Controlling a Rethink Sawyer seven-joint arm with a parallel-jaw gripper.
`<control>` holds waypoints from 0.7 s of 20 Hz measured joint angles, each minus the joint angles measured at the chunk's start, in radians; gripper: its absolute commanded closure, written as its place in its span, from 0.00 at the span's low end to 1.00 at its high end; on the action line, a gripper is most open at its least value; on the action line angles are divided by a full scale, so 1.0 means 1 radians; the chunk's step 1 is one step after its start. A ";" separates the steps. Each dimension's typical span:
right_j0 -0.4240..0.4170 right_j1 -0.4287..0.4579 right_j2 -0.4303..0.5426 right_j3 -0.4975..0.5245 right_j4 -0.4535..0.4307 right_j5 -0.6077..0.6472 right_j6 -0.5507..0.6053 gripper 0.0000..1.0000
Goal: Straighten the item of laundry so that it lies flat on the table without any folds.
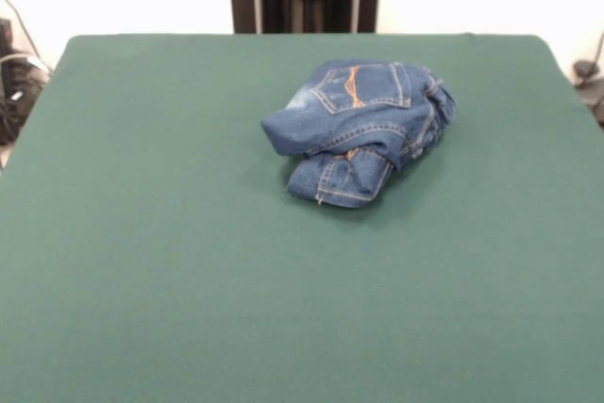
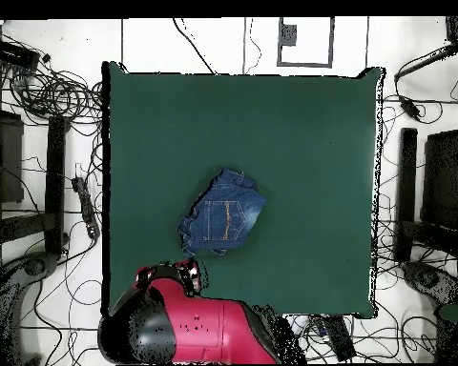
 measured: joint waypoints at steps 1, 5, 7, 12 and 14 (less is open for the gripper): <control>0.000 0.001 0.000 0.000 0.000 0.000 0.000 0.00; 0.002 0.016 -0.004 -0.006 0.002 0.000 0.000 0.00; 0.004 0.033 -0.005 -0.012 0.004 0.000 0.000 0.00; 0.010 0.107 -0.006 -0.028 0.014 -0.014 0.000 0.00; 0.010 0.132 -0.006 -0.029 0.019 -0.030 0.000 0.00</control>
